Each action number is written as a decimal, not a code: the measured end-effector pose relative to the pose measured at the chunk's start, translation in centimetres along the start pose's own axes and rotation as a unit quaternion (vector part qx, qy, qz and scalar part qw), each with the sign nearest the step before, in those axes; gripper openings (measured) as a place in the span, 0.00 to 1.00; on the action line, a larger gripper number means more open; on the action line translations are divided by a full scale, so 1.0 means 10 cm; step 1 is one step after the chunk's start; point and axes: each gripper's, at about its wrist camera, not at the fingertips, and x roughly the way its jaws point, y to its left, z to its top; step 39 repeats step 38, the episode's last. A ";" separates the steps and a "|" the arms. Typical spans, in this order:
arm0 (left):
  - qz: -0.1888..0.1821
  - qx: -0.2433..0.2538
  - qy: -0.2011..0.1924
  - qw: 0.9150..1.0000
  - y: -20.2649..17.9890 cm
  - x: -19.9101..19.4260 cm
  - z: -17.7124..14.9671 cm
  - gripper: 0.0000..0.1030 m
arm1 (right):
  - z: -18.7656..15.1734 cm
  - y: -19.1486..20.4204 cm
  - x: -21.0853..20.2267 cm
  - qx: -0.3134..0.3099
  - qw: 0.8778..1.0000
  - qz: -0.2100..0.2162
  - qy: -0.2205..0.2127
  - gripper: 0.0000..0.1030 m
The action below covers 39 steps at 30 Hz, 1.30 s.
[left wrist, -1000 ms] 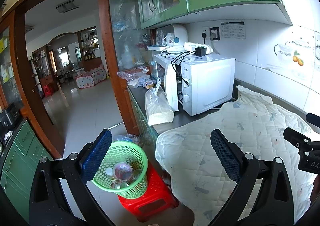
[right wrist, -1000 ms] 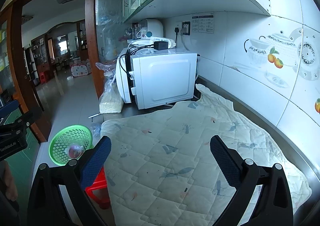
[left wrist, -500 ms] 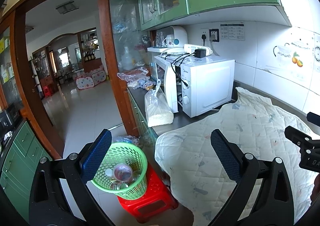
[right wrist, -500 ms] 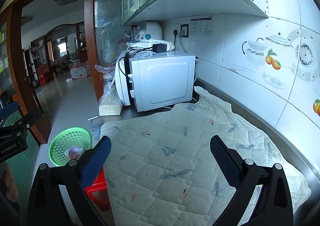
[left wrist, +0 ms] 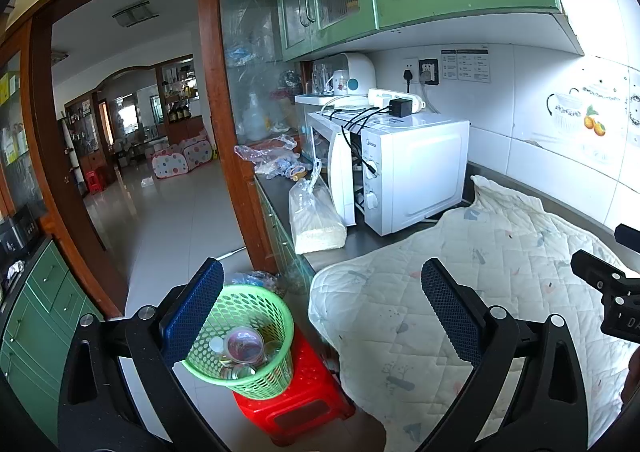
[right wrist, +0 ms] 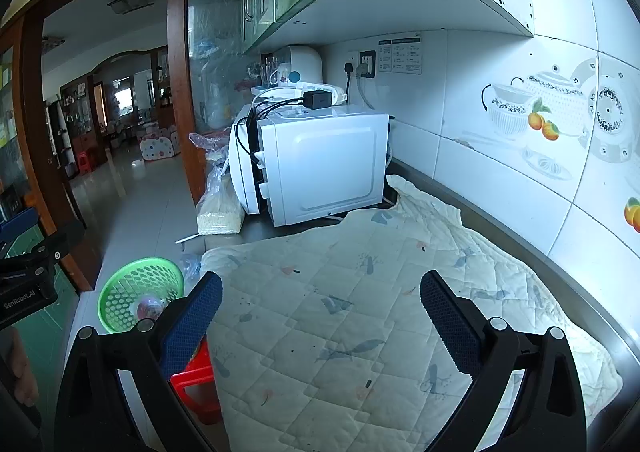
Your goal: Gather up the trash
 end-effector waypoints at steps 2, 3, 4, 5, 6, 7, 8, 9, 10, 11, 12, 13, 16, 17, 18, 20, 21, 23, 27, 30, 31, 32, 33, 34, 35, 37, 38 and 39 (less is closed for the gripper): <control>0.000 0.000 0.000 1.000 0.00 0.00 0.00 0.95 | 0.00 0.00 0.00 0.000 1.000 0.000 0.000 0.93; 0.000 0.000 0.000 1.000 0.00 0.00 0.01 0.95 | -0.01 0.00 0.00 0.000 1.000 0.000 0.000 0.93; 0.001 0.001 0.000 1.000 0.00 0.00 0.01 0.95 | -0.01 0.00 0.00 0.001 1.000 0.000 -0.001 0.93; 0.001 0.001 0.000 1.000 0.00 0.00 0.00 0.95 | -0.01 0.00 0.00 0.001 1.000 0.000 -0.001 0.93; 0.001 0.000 -0.001 1.000 0.00 0.00 0.00 0.95 | 0.00 0.00 0.00 0.002 1.000 0.000 0.000 0.93; 0.001 -0.001 -0.001 1.000 0.00 0.00 0.01 0.95 | 0.00 0.00 0.00 0.002 1.000 0.000 0.000 0.93; 0.001 0.000 0.000 1.000 0.00 0.00 0.00 0.95 | 0.00 0.00 0.00 0.001 1.000 0.000 -0.001 0.93; 0.000 0.000 0.001 1.000 -0.01 0.00 0.00 0.95 | 0.00 0.00 0.00 0.002 1.000 0.000 -0.001 0.93; 0.001 0.000 0.000 1.000 -0.01 0.00 -0.01 0.95 | 0.00 0.00 0.00 0.002 1.000 0.000 -0.001 0.93; 0.001 0.000 0.000 1.000 -0.01 0.00 -0.01 0.95 | 0.00 0.00 0.01 0.003 1.000 0.000 0.000 0.93; -0.001 0.000 -0.001 1.000 -0.01 0.00 0.00 0.95 | 0.00 0.00 0.00 0.003 1.000 0.000 0.000 0.93; -0.001 0.000 -0.001 1.000 -0.01 -0.01 0.00 0.95 | 0.00 0.00 0.00 0.003 1.000 0.000 -0.001 0.93; -0.001 0.000 -0.001 1.000 -0.02 -0.01 0.01 0.95 | 0.00 0.00 -0.01 0.004 1.000 0.001 -0.002 0.93; -0.002 -0.001 -0.001 1.000 -0.02 -0.01 0.01 0.95 | -0.01 0.00 -0.01 0.004 1.000 0.000 -0.002 0.93; -0.002 -0.001 -0.001 1.000 -0.02 -0.01 0.00 0.95 | -0.01 0.00 -0.01 0.004 1.000 0.000 -0.002 0.93; -0.003 -0.001 -0.001 1.000 -0.03 -0.01 0.02 0.95 | 0.00 0.00 0.00 0.005 1.000 0.001 -0.001 0.93; -0.004 -0.002 -0.001 1.000 -0.03 -0.01 0.01 0.95 | -0.01 0.00 -0.01 0.004 1.000 0.000 -0.002 0.93; -0.007 -0.003 0.000 1.000 -0.04 0.00 0.01 0.95 | -0.01 0.00 -0.01 0.004 1.000 0.000 -0.002 0.93; -0.003 -0.003 -0.003 1.000 -0.05 0.01 0.02 0.95 | -0.01 0.00 -0.02 0.005 1.000 0.000 -0.004 0.93; -0.003 -0.003 -0.001 1.000 -0.07 0.02 0.02 0.95 | -0.01 0.00 -0.02 0.005 1.000 0.000 -0.003 0.93; -0.006 -0.003 0.000 1.000 -0.08 0.03 0.02 0.95 | -0.01 0.00 -0.02 0.005 1.000 0.000 -0.003 0.93; -0.009 -0.004 0.002 1.000 -0.08 0.03 0.01 0.95 | -0.01 0.00 -0.02 0.005 1.000 0.000 -0.004 0.93; -0.007 -0.005 0.002 1.000 -0.09 0.03 0.01 0.95 | 0.00 0.00 -0.02 0.004 1.000 0.000 -0.004 0.93; -0.007 -0.005 0.002 1.000 -0.10 0.04 0.01 0.95 | 0.00 0.00 -0.02 0.005 1.000 -0.001 -0.005 0.93; -0.008 -0.004 0.003 1.000 -0.10 0.04 0.01 0.95 | -0.01 0.00 -0.03 0.006 1.000 0.000 -0.005 0.93; -0.009 -0.004 0.002 1.000 -0.10 0.04 0.01 0.95 | -0.01 0.00 -0.03 0.006 1.000 -0.001 -0.004 0.93; -0.010 -0.005 0.003 1.000 -0.11 0.04 0.01 0.95 | -0.01 0.00 -0.03 0.006 1.000 0.000 -0.004 0.93; -0.010 -0.005 0.003 1.000 -0.11 0.04 0.01 0.95 | -0.01 0.00 -0.03 0.006 1.000 0.000 -0.004 0.93</control>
